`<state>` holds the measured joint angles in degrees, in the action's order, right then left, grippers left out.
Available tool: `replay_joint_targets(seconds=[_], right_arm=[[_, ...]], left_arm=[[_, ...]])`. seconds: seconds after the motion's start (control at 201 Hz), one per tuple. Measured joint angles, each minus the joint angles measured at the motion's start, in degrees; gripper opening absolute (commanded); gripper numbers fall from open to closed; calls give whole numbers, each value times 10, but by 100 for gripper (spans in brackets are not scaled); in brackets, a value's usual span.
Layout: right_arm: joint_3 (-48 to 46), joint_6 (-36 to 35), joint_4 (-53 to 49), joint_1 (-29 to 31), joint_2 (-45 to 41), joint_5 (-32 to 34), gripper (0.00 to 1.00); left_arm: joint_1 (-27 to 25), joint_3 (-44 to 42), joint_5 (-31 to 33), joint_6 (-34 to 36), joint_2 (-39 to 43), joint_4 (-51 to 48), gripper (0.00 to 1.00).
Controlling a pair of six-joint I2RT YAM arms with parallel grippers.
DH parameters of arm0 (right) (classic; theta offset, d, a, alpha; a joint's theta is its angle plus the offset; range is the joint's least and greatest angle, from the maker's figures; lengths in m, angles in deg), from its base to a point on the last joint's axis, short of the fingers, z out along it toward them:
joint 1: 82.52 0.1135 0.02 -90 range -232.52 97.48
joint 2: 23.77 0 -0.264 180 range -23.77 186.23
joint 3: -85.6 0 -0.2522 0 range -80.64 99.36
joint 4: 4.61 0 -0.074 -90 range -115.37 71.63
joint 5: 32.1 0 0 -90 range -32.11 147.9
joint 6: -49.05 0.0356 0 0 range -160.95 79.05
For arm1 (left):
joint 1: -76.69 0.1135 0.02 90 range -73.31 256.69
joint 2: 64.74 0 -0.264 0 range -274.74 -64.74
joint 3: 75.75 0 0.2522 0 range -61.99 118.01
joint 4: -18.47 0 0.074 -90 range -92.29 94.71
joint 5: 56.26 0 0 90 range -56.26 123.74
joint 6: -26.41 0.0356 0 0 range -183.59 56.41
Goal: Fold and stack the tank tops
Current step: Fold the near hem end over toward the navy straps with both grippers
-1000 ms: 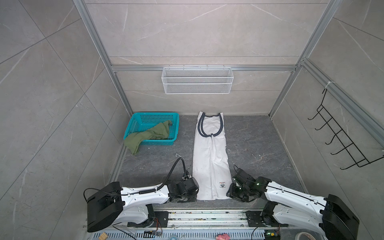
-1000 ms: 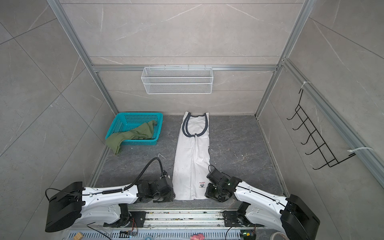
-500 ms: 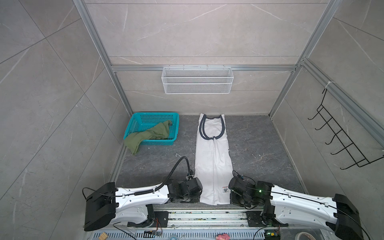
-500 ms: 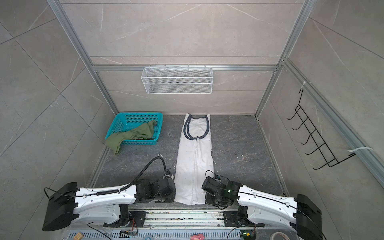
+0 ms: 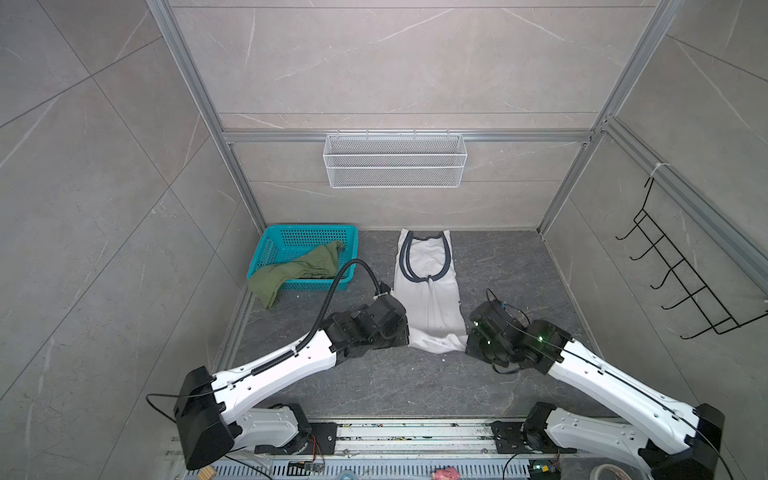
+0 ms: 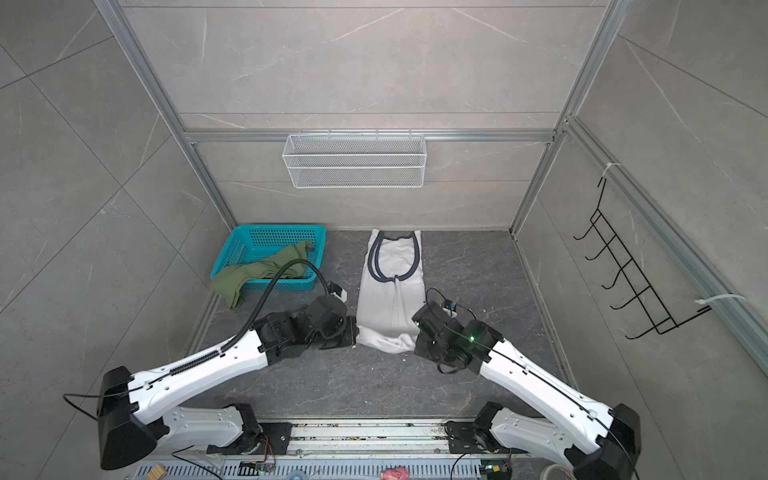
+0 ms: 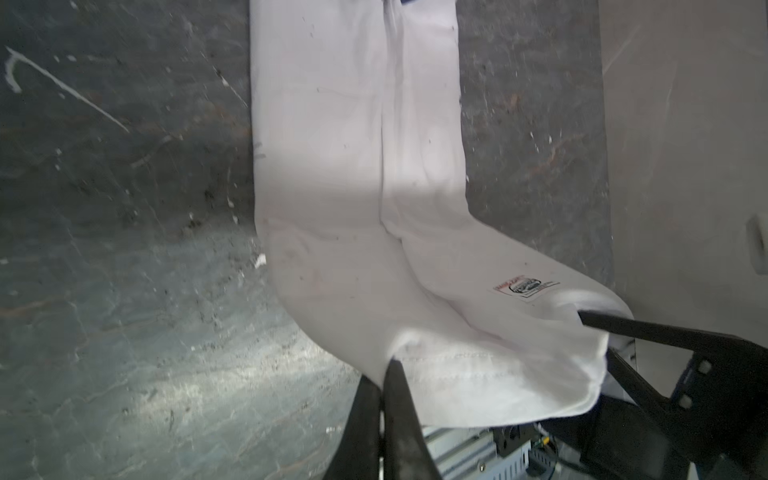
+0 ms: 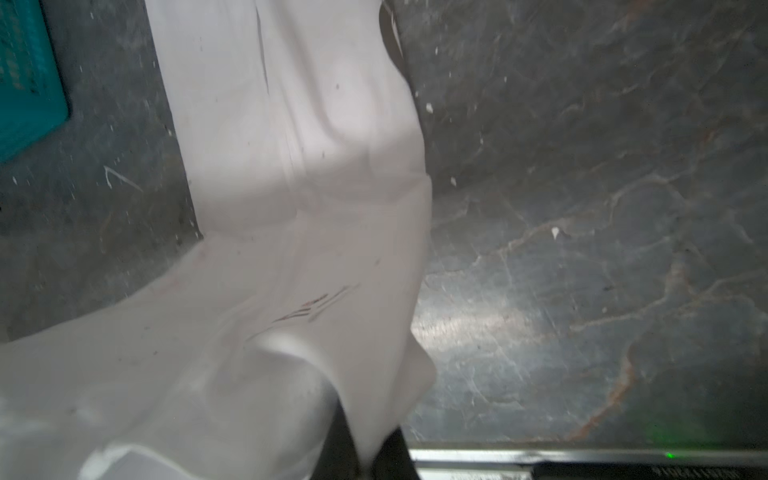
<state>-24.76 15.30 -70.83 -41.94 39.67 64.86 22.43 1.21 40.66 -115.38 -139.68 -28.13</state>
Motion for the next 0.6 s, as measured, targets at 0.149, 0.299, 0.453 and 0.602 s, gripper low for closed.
replay_joint_targets(seconds=[0.149, 0.299, 0.453, 0.602], right_arm=[[83, -88, 50, -73, 124, -25, 7], [144, -144, 100, -125, 225, -51, 7], [187, -183, 130, -169, 299, -73, 8], [216, -203, 158, -189, 351, -94, 10]], left_arm=[[71, 75, -16, 49, -102, 17, 0], [119, 157, -32, 85, -201, 35, 0], [152, 216, -46, 104, -275, 49, 0], [174, 260, -51, 114, -337, 50, 0]])
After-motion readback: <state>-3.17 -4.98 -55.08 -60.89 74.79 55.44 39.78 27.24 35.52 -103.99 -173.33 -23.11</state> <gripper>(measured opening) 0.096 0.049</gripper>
